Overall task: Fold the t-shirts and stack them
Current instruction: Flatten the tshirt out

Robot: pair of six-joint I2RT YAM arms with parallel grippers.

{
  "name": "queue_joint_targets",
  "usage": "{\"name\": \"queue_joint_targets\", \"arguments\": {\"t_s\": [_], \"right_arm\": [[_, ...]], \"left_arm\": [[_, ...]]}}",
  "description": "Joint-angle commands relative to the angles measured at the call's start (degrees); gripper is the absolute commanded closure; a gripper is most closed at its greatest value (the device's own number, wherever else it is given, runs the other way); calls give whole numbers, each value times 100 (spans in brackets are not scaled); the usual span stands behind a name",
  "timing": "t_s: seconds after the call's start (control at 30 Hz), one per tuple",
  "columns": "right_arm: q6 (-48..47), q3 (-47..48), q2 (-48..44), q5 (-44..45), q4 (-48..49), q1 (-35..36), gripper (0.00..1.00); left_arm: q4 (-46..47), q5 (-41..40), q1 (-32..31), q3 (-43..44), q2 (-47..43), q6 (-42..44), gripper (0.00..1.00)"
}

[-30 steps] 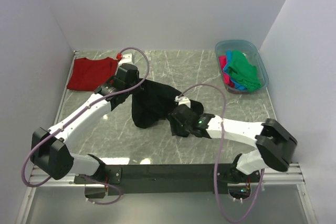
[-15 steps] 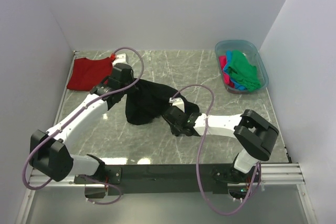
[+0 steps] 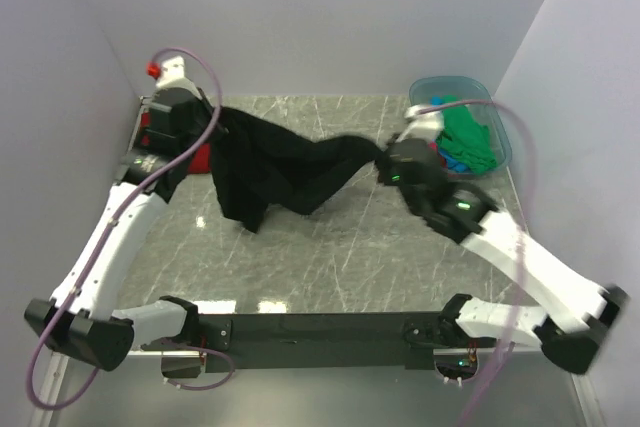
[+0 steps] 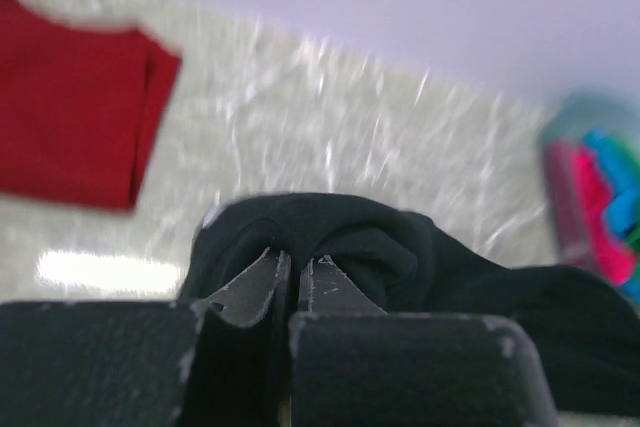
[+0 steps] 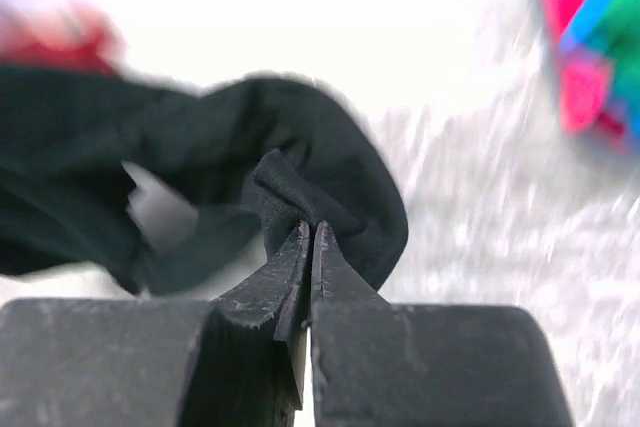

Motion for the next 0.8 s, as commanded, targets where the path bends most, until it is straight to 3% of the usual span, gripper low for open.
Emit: {"name": "queue_joint_targets", "arguments": {"t_s": [0.0, 0.17, 0.2, 0.23, 0.27, 0.37, 0.47, 0.67, 0.77], "right_arm": [[-459, 703, -791, 828, -627, -52, 100], [-538, 548, -1275, 734, -559, -314, 100], [-547, 441, -1285, 584, -497, -420, 100], [-530, 327, -1268, 443, -366, -621, 100], [-495, 100, -1233, 294, -304, -719, 100], [-433, -358, -874, -338, 117, -903, 100], [-363, -780, -452, -542, 417, -1070, 100], [-327, -1089, 156, -938, 839, -1378, 100], [-354, -1089, 235, -1025, 910, -1467, 100]], "left_arm": [[61, 280, 361, 595, -386, 258, 99], [358, 1053, 1117, 350, -308, 74, 95], [438, 1133, 1310, 175, -73, 13, 89], [500, 1134, 1364, 78, 95, -23, 69], [509, 1073, 1382, 42, 297, -49, 60], [613, 1020, 1347, -211, 1149, -172, 40], [939, 521, 1268, -704, 1152, -330, 19], [1730, 115, 610, -2303, 405, -533, 19], [1923, 351, 310, -2963, 62, -691, 20]]}}
